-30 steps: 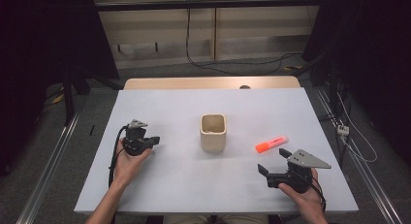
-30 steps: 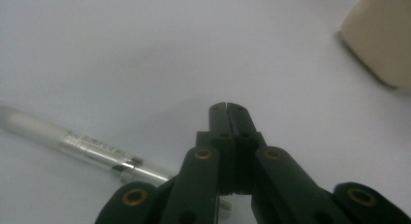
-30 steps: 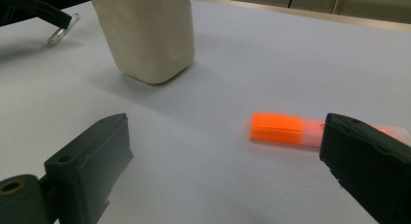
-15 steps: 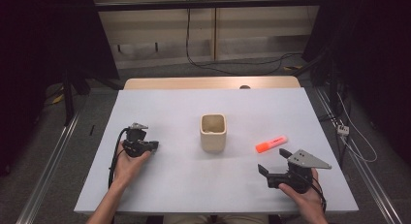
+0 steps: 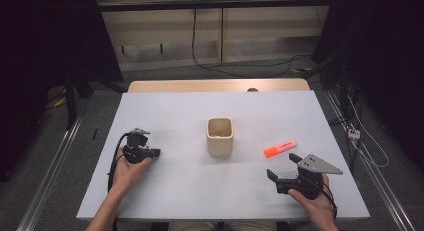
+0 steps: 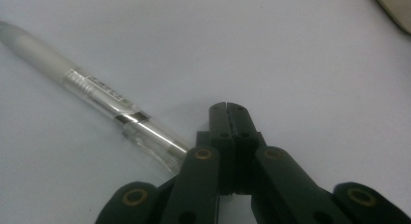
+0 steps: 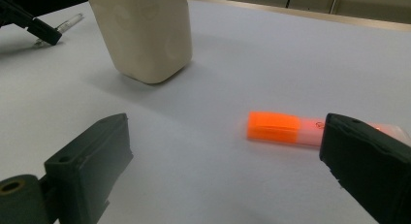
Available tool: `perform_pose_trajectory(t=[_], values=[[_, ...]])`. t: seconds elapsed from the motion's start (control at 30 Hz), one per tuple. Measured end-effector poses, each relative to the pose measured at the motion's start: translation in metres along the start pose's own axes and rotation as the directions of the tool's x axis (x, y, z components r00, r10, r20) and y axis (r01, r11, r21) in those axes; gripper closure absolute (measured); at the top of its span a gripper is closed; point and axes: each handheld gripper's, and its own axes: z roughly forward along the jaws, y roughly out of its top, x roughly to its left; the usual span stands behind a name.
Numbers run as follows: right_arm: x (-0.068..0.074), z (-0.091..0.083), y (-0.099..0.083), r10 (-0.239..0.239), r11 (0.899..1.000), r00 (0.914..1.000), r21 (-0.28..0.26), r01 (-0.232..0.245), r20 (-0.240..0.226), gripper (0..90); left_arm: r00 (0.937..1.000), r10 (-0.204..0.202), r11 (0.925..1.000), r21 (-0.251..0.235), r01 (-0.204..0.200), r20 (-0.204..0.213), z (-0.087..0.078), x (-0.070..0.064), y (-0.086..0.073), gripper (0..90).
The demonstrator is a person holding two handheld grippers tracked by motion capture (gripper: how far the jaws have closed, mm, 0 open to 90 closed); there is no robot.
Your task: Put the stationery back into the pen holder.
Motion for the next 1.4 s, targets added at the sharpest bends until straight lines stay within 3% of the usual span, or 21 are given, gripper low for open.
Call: perform_pose_trajectory(t=[0.27, 1.03, 1.2, 1.4], values=[[0.001, 0.000, 0.000, -0.001, 1.000, 1.0000, 0.001, 0.001, 0.000, 4.0, 0.9995, -0.026, 0.9996, 0.012, 0.025, 0.019, -0.004, 0.004, -0.003, 90.0], [0.001, 0.000, 0.000, -0.002, 1.000, 1.0000, 0.000, 0.002, -0.001, 4.1, 1.0000, -0.007, 0.9974, 0.071, 0.007, -0.001, -0.021, 0.017, -0.012, 90.0], [0.002, 0.000, 0.000, 0.001, 1.000, 1.0000, 0.000, -0.001, -0.001, 4.1, 0.9996, -0.030, 0.9968, 0.074, 0.029, 0.004, -0.023, 0.020, -0.014, 90.0], [0.002, 0.000, 0.000, 0.001, 1.000, 1.0000, -0.001, -0.001, -0.002, 4.2, 0.9997, -0.026, 0.9955, 0.091, 0.026, -0.002, -0.027, 0.025, -0.014, 90.0]])
